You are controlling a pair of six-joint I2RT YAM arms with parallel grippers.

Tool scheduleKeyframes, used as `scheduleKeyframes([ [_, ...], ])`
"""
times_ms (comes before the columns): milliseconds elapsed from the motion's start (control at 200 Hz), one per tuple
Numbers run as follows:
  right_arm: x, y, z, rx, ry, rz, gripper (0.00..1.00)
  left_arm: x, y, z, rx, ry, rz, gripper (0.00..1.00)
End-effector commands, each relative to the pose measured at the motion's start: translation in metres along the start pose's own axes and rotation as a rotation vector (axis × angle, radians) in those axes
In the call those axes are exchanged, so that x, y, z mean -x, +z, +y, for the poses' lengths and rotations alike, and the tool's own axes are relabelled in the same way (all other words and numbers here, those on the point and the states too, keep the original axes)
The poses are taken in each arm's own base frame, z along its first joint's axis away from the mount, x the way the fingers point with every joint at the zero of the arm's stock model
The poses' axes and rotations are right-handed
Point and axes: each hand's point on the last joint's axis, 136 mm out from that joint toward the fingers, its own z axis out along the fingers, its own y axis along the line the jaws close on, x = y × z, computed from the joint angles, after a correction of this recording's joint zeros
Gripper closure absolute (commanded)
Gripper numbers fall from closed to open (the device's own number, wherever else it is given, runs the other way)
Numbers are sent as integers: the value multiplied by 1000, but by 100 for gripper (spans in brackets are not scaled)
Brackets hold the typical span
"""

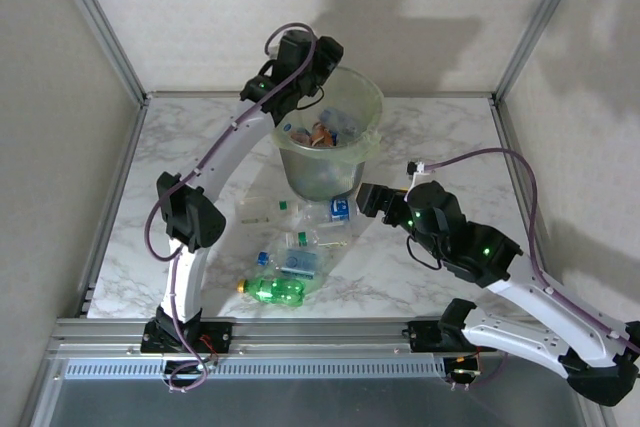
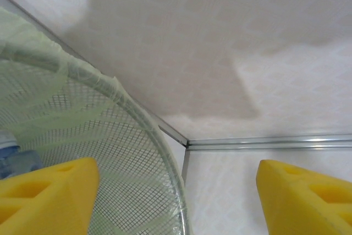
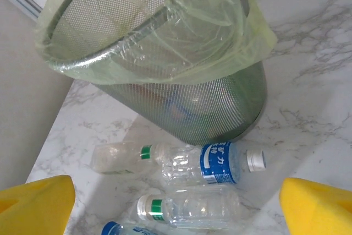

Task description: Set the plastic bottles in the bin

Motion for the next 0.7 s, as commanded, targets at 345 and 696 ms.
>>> scheduleKeyframes([
  [345,-15,16,24,65,65,96,8,58,-186,-19,12,346,-192,23],
  [696,-122,42,90,232,-189,411,5,45,-263,161,248,331,-145,19],
])
